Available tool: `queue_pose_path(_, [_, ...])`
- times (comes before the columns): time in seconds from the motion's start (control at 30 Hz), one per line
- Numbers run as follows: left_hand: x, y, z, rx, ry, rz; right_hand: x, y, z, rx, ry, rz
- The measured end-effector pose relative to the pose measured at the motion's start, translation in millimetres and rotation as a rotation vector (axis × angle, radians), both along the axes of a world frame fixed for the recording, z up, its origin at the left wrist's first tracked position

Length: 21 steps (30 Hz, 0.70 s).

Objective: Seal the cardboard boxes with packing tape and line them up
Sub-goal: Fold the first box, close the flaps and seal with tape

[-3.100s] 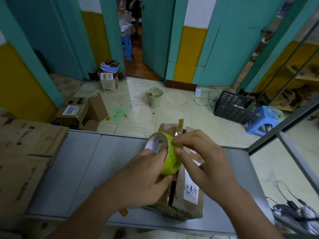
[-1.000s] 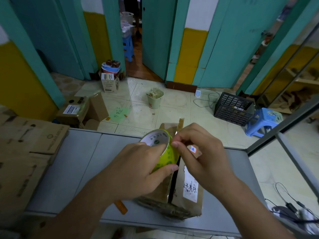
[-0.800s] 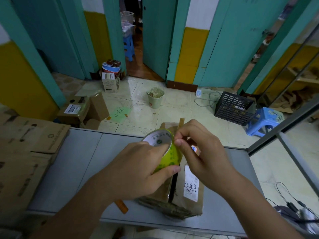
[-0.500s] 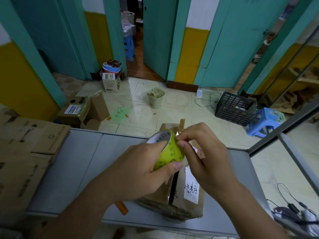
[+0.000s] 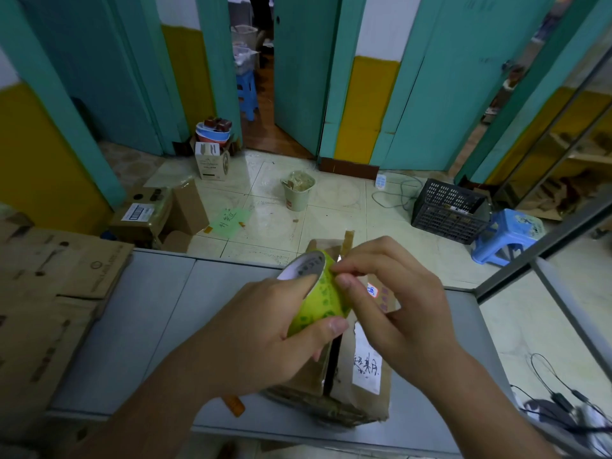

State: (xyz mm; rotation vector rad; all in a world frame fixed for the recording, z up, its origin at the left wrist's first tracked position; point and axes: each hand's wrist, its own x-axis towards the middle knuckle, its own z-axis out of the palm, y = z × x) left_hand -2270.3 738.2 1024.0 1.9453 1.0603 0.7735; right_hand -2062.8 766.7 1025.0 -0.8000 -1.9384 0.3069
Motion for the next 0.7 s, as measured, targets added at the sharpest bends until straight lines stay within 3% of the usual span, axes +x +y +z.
queue_pose_path(0.17, [5.0, -4.5, 4.5, 0.100, -0.038, 0.055, -13.3, -9.2, 1.5, 0.015, 0.007, -0.106])
queue_pose_path(0.4, [9.1, -9.1, 7.4, 0.208, -0.108, 0.090, -17.0, -15.3, 8.0, 0.090, 0.057, -0.096])
queue_pose_path(0.7, [7.5, -12.1, 7.8, 0.395, 0.057, 0.146, -15.4, -24.3, 8.9, 0.131, 0.075, -0.159])
